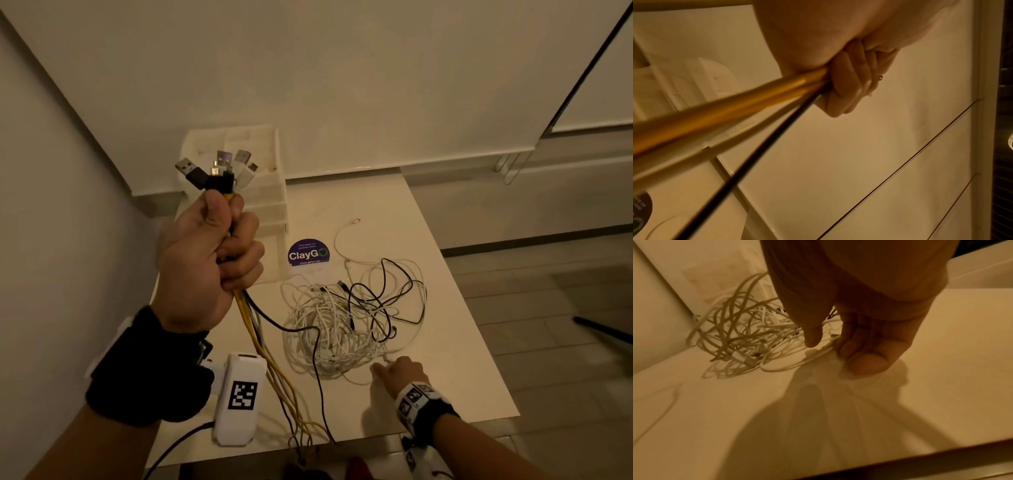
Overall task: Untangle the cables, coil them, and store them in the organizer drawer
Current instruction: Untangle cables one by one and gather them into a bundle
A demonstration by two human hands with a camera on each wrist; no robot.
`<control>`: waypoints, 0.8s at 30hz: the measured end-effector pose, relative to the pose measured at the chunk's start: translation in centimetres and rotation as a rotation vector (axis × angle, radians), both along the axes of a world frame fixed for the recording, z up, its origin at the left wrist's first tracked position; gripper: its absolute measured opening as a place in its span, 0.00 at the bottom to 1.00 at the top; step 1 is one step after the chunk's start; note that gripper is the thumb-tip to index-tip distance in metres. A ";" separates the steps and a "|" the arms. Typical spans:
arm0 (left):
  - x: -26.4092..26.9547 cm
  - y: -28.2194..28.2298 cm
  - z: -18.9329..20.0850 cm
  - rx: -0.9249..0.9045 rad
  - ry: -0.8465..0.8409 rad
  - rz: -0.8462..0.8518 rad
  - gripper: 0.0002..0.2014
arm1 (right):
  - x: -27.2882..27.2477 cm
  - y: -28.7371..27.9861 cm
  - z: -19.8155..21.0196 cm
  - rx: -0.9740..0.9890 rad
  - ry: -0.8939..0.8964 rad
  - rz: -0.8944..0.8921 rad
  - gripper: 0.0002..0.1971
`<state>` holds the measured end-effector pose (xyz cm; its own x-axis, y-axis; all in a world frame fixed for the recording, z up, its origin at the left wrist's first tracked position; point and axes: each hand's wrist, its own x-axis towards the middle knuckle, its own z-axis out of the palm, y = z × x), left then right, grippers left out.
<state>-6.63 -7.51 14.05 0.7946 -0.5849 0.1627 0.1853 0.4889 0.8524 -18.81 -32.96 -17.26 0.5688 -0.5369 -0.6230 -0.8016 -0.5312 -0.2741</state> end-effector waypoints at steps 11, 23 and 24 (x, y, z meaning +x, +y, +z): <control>0.9 -0.9 -0.5 0.046 -0.008 0.059 0.18 | -2.5 0.6 3.0 0.671 -0.475 -0.603 0.13; 0.0 -4.8 -2.8 0.164 0.014 0.051 0.12 | 4.0 4.8 23.3 1.016 -1.180 -0.229 0.06; -0.1 -5.0 -2.8 0.167 0.017 0.045 0.13 | 4.9 5.3 24.6 1.125 -1.210 -0.235 0.03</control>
